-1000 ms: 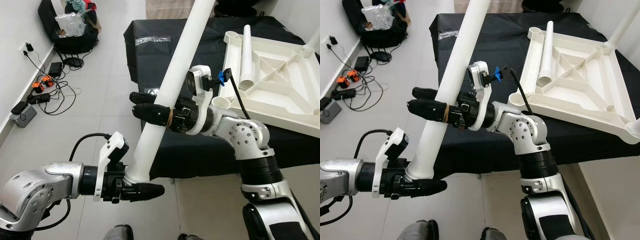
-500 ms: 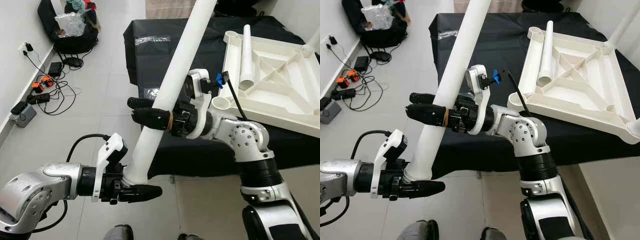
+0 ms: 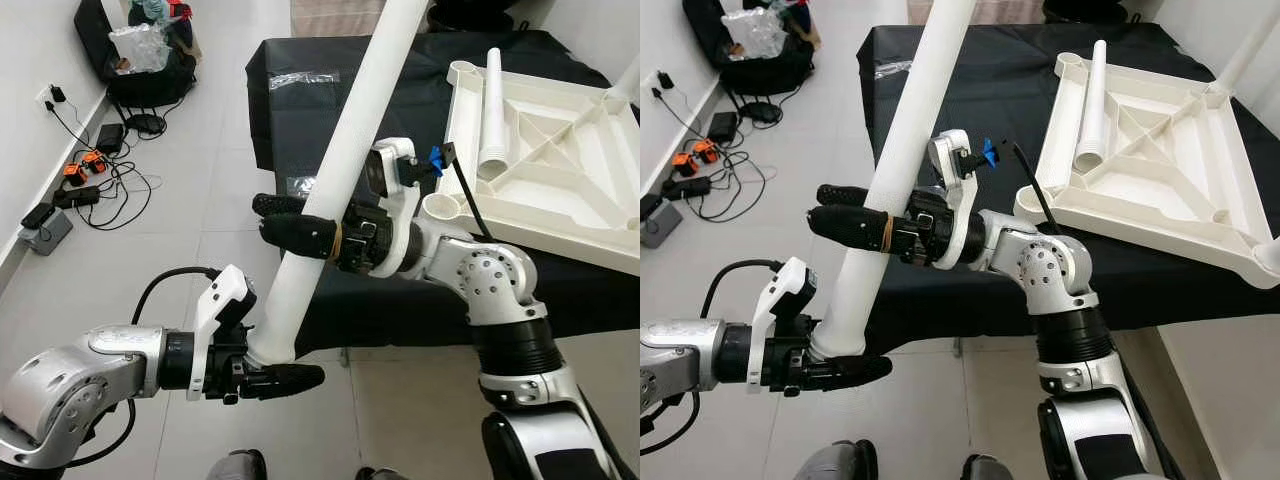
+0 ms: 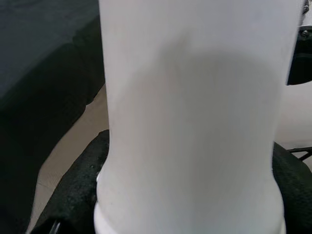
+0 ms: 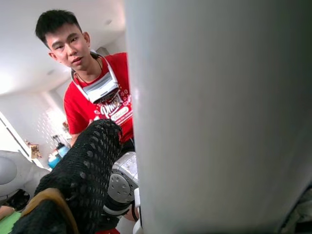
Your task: Building children table
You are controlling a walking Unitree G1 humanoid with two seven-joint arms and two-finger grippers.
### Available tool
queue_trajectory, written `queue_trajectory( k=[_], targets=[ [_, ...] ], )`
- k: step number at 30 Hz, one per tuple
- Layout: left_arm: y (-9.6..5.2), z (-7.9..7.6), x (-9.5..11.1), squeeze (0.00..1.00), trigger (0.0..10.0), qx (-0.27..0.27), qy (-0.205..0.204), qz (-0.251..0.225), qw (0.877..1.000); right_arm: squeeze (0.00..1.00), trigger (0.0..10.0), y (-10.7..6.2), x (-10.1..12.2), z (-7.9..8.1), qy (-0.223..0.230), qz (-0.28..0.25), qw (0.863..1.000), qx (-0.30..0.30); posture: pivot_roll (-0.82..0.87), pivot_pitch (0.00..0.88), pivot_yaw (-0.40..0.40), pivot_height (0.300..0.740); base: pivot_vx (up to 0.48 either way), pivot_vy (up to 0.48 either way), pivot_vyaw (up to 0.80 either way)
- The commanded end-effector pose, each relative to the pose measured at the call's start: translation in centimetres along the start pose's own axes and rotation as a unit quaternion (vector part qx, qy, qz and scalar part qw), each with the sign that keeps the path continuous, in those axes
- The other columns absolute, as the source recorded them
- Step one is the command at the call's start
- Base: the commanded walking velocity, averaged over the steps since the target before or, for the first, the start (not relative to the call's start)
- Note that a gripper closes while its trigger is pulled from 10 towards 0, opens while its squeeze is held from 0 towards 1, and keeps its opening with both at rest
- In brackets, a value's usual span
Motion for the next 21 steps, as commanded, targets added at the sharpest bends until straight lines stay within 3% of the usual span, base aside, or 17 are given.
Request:
queue_trajectory(
  k=[1, 11, 12, 21],
  targets=[
    [0.57, -0.61, -1.07, 0.00, 10.0, -0.017, -0.006, 0.023, 1.000, 0.00, 10.0, 0.81, 0.27, 0.54, -0.011, -0.001, 1.000, 0.014, 0.05, 0.140, -0.001, 0.740, 0.000, 0.000, 0.00],
    [0.83, -0.68, -1.10, 0.00, 10.0, -0.022, -0.001, 0.022, 1.000, 0.00, 10.0, 1.32, 0.69, 0.42, -0.019, -0.011, 1.000, 0.011, 0.04, 0.129, 0.003, 0.740, 0.000, 0.000, 0.00],
    [0.87, -0.68, -1.09, 0.00, 10.0, -0.023, 0.000, 0.022, 0.999, 0.00, 0.0, 1.37, 0.77, 0.40, -0.018, -0.013, 1.000, 0.010, 0.04, 0.128, 0.003, 0.740, 0.000, 0.000, 0.00],
    [0.84, -0.79, -1.25, 0.00, 10.0, -0.027, -0.003, 0.023, 0.999, 0.00, 0.0, 1.45, 0.80, 0.58, -0.019, -0.014, 1.000, 0.013, 0.03, 0.121, 0.007, 0.740, 0.000, 0.000, 0.00]
  ],
)
Point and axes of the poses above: a point about 5 cm out from each wrist's last joint towards the gripper, its own y axis pointing out of the wrist towards the gripper, its own x axis along the axis of the wrist's last joint, z = x × y, the point moved 5 cm from there along y, pointing out of the wrist towards the gripper, and after that the axes turned 7 degrees about -y, right-handed, at the moved point
